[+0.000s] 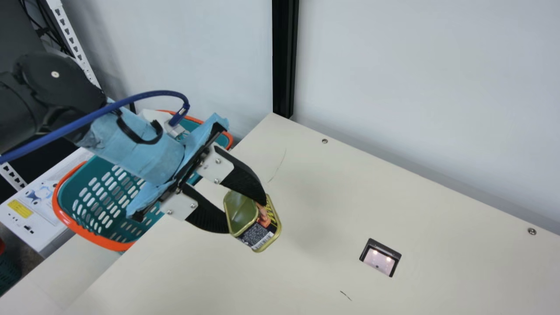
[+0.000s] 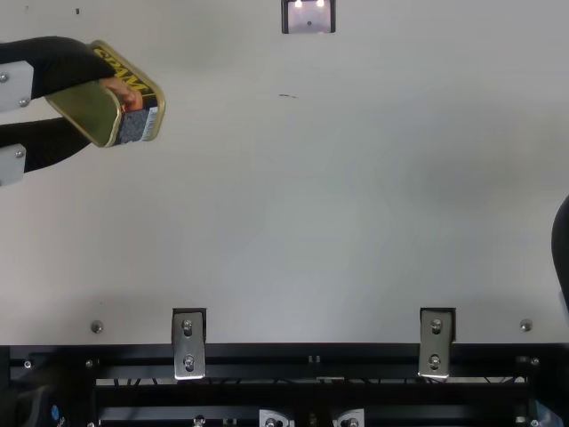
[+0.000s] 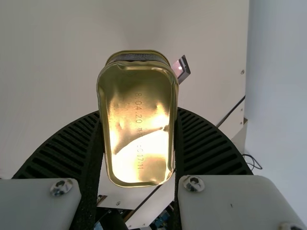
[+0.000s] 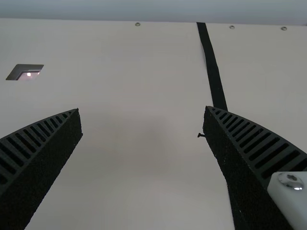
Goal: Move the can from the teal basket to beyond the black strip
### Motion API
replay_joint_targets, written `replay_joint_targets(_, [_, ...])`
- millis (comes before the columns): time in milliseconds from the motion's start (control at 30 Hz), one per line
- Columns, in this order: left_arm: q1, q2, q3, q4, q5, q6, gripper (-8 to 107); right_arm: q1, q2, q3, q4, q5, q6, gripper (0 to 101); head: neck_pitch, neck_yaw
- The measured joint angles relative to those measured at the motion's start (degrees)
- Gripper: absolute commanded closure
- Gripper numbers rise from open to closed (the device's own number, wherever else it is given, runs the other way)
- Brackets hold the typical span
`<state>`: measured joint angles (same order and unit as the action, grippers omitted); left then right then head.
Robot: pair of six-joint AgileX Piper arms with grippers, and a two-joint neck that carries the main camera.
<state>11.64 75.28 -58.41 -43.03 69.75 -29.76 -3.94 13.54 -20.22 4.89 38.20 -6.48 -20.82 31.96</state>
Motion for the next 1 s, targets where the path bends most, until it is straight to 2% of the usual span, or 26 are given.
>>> replay_joint_targets(833, [0.3, 0.0, 0.1, 0.2, 0.0, 0.7, 89, 0.0, 0.0, 0.0, 0.0, 0.0, 0.0, 0, 0.3, 0.0])
replay_joint_targets(1000, [-1.1, -0.4, 0.2, 1.3, -2.6, 3.4, 89, 0.0, 0.0, 0.0, 0.0, 0.0, 0.0, 0, 0.0, 0.0])
